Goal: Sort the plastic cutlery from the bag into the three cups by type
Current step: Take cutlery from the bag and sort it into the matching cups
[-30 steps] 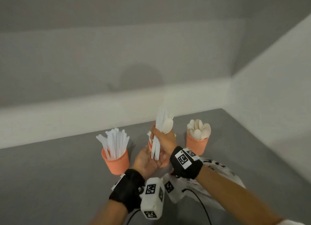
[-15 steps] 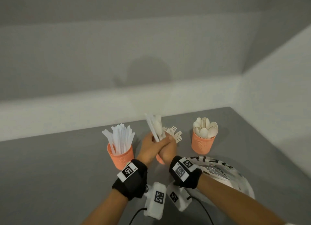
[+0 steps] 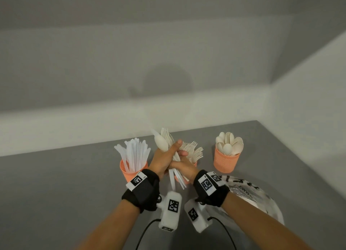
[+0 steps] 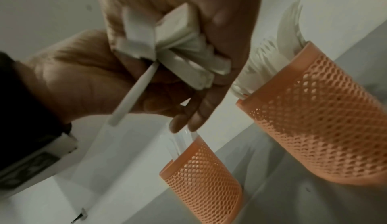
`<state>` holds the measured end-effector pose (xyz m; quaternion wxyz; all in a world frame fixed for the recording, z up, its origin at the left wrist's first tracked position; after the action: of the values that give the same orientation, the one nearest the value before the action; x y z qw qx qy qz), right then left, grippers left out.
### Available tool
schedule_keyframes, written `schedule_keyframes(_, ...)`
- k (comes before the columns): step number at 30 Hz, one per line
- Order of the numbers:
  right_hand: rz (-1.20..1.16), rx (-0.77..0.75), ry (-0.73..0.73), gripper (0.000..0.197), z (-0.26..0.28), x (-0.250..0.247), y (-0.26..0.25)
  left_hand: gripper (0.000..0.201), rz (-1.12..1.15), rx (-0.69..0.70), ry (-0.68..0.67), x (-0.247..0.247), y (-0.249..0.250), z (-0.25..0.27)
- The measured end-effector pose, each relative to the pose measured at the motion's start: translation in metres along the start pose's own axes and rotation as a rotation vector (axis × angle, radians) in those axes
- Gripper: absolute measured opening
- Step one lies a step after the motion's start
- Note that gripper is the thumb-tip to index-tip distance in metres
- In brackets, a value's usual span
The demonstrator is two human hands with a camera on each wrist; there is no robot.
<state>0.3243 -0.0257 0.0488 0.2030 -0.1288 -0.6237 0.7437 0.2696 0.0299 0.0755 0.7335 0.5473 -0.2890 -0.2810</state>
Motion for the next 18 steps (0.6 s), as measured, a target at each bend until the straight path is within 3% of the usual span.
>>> schedule_keyframes(4, -0.068, 0.027, -0.051, 0.042, 0.002, 0.002, 0.004, 0.041, -0.037, -0.005, 0.034, -0.004, -0.002, 0.001)
schedule_keyframes(8, -0.113, 0.093, -0.071, 0.028, 0.008, 0.009, 0.005, 0.026, -0.158, 0.153, 0.166, -0.009, 0.006, 0.002)
schedule_keyframes(11, -0.238, 0.131, -0.104, 0.003, 0.012, 0.006, -0.003, 0.032, -0.165, 0.193, 0.126, -0.011, 0.009, 0.004)
schedule_keyframes(14, -0.432, 0.179, -0.181, 0.017, 0.015, 0.001, -0.007, 0.029, -0.122, 0.193, 0.074, -0.012, 0.012, 0.007)
schedule_keyframes(18, -0.526, 0.206, -0.220, 0.021, 0.017, 0.000, -0.011, 0.017, -0.042, 0.211, 0.044, -0.015, 0.015, 0.008)
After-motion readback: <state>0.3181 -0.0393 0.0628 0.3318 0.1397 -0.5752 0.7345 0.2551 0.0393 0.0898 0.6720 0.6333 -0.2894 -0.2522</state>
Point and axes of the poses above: each hand's wrist, its own z-axis away from the middle knuckle, its own x-axis out of the palm, y = z × x, the point moved 2 cm from there along -z, towards the middle knuckle, and after that the axes turned 3 degrees about -z, right-handed, at the moved point
